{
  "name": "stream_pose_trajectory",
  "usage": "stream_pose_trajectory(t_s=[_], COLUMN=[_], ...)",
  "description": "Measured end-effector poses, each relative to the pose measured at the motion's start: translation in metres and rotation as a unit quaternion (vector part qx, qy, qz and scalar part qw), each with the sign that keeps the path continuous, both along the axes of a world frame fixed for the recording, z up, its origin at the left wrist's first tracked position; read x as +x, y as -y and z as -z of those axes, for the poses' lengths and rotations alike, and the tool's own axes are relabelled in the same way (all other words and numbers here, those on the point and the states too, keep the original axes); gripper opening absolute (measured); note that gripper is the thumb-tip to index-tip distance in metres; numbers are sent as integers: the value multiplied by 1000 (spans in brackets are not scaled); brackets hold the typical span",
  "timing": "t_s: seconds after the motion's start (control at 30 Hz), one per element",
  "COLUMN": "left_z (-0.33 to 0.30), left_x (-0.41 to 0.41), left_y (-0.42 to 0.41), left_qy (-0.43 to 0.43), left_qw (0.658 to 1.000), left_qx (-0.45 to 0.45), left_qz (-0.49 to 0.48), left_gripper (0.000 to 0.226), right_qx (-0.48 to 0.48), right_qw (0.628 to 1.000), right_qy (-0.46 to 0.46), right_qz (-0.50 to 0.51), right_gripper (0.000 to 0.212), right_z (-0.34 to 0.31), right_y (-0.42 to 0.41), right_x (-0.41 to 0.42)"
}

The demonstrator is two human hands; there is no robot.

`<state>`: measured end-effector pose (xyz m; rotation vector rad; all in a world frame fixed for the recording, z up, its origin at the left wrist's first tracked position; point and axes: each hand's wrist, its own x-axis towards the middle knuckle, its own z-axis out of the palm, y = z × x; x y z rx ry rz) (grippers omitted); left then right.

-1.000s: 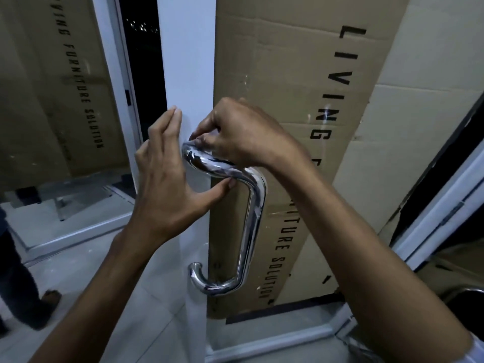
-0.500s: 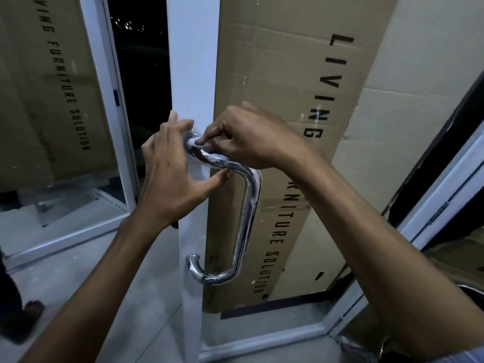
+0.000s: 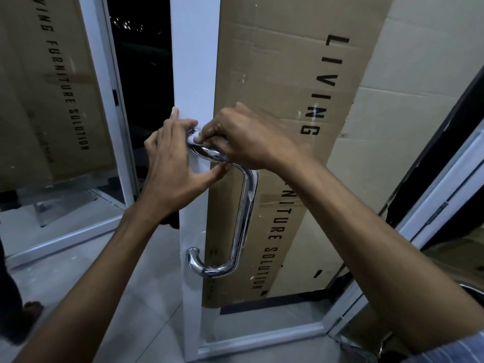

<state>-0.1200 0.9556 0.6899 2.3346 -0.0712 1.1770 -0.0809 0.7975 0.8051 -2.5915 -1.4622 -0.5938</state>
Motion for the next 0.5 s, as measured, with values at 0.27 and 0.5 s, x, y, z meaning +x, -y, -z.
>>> stream_pose_trajectory(t_s=[0.27, 0.5], left_z=[-1, -1], left_x=[1, 1], left_y=[-2, -2], left_qy=[-3, -5], left_qw=[1000, 1000], left_qx=[-3, -6], left_qz=[5, 4], left_gripper=[90, 86], right_qx=[20, 60], right_qw=[1000, 998], right_qy=[7, 9], right_qz=[19, 35], right_gripper=[26, 25], right_z=[6, 19], right_y=[9, 25], right_x=[-3, -5])
